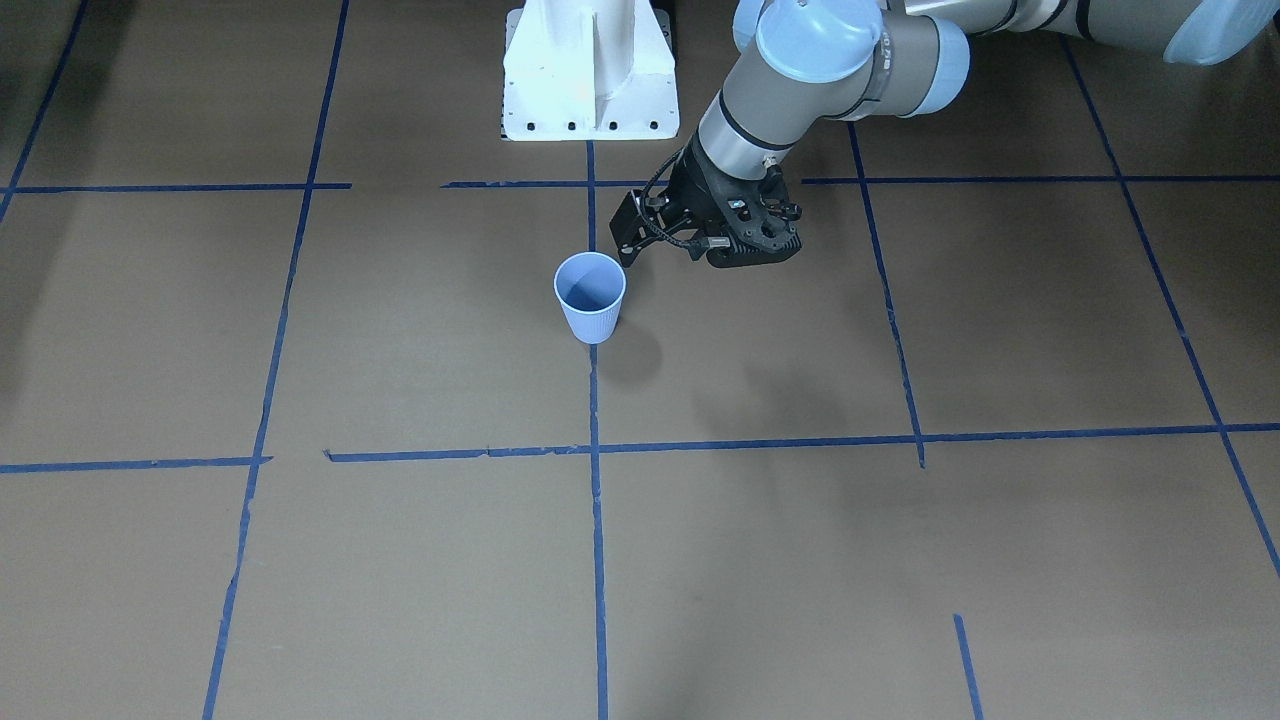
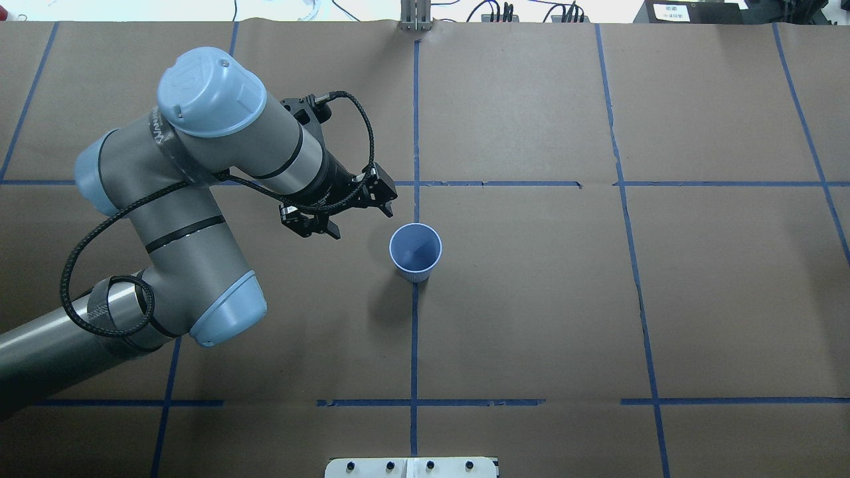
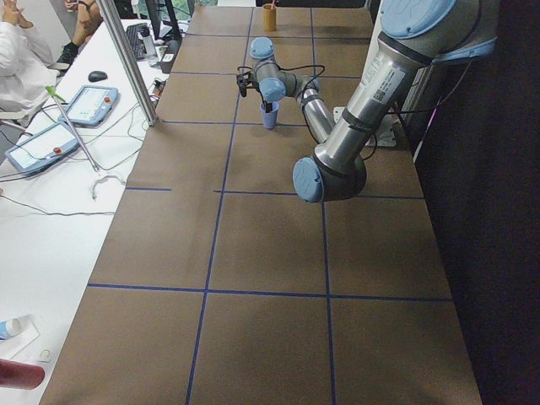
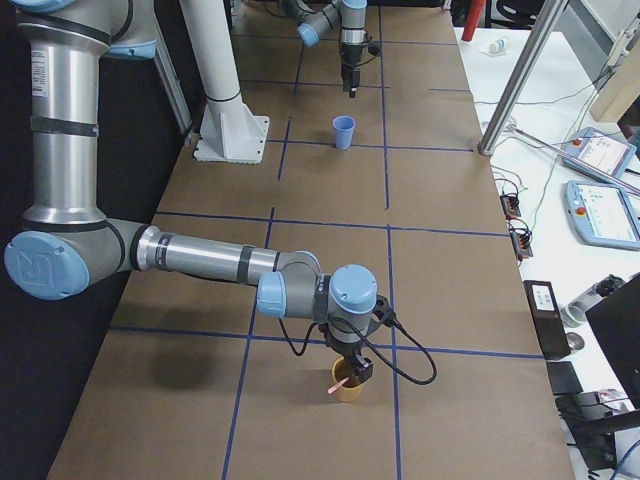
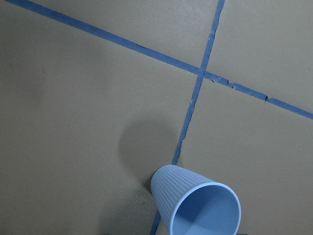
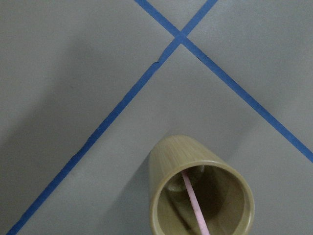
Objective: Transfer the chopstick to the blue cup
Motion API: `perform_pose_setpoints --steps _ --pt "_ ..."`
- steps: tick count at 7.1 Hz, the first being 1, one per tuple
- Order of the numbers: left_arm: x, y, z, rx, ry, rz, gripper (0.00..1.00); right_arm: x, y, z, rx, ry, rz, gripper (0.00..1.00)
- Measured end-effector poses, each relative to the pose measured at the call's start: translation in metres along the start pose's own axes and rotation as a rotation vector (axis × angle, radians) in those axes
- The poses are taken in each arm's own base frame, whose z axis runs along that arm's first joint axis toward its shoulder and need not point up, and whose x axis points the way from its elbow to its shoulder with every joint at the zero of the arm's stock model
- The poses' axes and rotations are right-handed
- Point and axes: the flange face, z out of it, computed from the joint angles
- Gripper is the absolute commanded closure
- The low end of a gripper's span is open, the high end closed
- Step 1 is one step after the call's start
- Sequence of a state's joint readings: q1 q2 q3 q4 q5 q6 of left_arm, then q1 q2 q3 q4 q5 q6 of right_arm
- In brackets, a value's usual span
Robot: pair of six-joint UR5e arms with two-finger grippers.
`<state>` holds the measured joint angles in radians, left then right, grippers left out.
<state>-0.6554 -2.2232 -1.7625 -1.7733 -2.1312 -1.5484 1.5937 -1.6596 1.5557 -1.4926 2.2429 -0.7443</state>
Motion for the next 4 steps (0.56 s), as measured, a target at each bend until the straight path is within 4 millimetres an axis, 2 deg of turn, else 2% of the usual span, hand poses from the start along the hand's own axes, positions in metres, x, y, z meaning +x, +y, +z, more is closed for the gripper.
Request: perform_pose_setpoints --steps 3,4 --pt "-0.001 0.000 0.001 0.001 -0.001 0.003 0.09 0.004 0.015 0.006 -0.056 0.011 -0.048 0.13" --pt "-0.001 0.000 0.001 0.001 0.001 0.005 0.09 0.009 0.020 0.011 -0.083 0.020 -0.072 0.59"
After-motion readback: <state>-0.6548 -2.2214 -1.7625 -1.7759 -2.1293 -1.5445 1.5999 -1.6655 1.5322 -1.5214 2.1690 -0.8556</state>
